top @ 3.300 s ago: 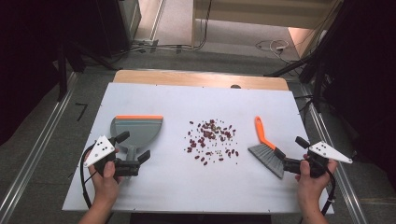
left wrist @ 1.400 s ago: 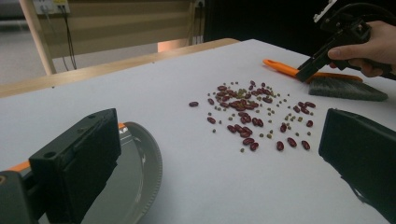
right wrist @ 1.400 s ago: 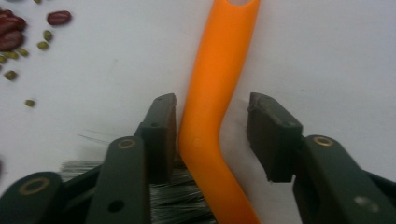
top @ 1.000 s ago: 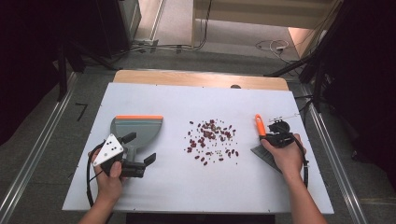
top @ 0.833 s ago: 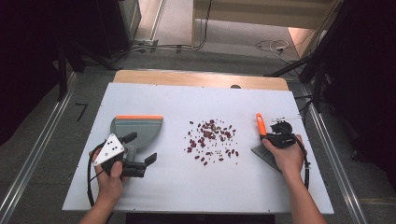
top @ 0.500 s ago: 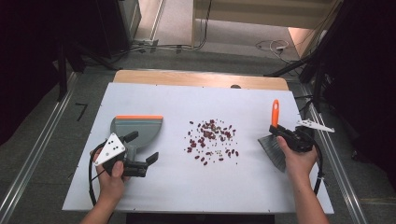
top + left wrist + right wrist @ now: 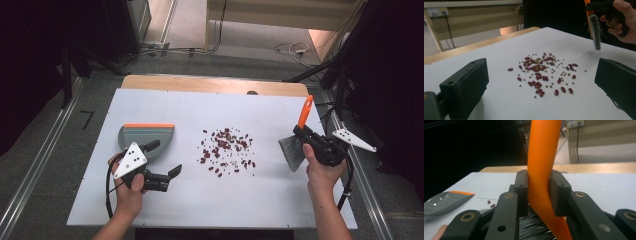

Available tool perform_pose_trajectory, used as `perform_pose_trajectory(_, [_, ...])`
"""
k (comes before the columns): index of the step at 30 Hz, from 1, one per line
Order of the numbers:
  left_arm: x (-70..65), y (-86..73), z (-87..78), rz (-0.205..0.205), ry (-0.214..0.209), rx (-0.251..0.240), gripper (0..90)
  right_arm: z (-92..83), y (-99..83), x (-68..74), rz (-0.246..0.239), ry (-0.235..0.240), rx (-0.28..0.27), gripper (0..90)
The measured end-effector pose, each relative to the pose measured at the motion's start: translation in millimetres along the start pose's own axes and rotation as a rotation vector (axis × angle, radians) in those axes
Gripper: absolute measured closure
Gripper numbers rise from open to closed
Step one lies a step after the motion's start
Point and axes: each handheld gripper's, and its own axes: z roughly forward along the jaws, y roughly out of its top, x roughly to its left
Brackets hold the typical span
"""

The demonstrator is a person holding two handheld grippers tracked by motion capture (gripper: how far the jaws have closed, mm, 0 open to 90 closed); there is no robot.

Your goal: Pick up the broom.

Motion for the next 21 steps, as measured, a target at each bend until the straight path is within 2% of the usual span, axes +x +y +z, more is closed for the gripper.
perform_pose_trajectory(3, [-6.6, 2.2, 6.7, 0.009, -0.019, 0.001, 0.0, 1.9, 2.2, 8.3, -0.009, 0.023, -0.007, 69.5])
perform_pose_trajectory(4, [-8.8, 2.6, 8.8, 0.011, -0.024, 0.002, 0.0, 2.4, 2.9, 13.2, -0.018, 0.029, -0.015, 69.5])
perform_pose_trajectory(5, [-10.8, 3.0, 10.6, 0.014, -0.027, 0.005, 0.0, 4.7, 5.1, 22.1, -0.028, 0.058, -0.015, 69.5])
perform_pose_trajectory(7, [-16.6, 4.3, 15.1, 0.014, -0.045, 0.006, 0.0, 6.5, 6.6, 31.9, -0.037, 0.086, -0.023, 69.5])
perform_pose_trajectory(9, [-18.4, 4.9, 16.6, 0.015, -0.051, 0.005, 0.0, 8.4, 7.8, 42.2, -0.054, 0.097, -0.029, 69.5])
perform_pose_trajectory(13, [-24.8, 6.9, 22.1, 0.018, -0.078, 0.006, 0.0, 13.0, 8.3, 58.9, -0.069, 0.132, -0.026, 69.5])
perform_pose_trajectory(14, [-26.3, 7.2, 24.0, 0.016, -0.085, 0.008, 0.0, 13.0, 8.3, 58.9, -0.069, 0.132, -0.026, 69.5])
perform_pose_trajectory(18, [-31.0, 8.9, 31.5, 0.009, -0.106, 0.011, 0.0, 20.9, 4.5, 74.3, -0.074, 0.179, -0.014, 69.4])
perform_pose_trajectory(21, [-34.8, 9.7, 37.4, 0.005, -0.121, 0.021, 0.0, 25.5, 1.1, 84.6, -0.083, 0.192, -0.005, 69.5])
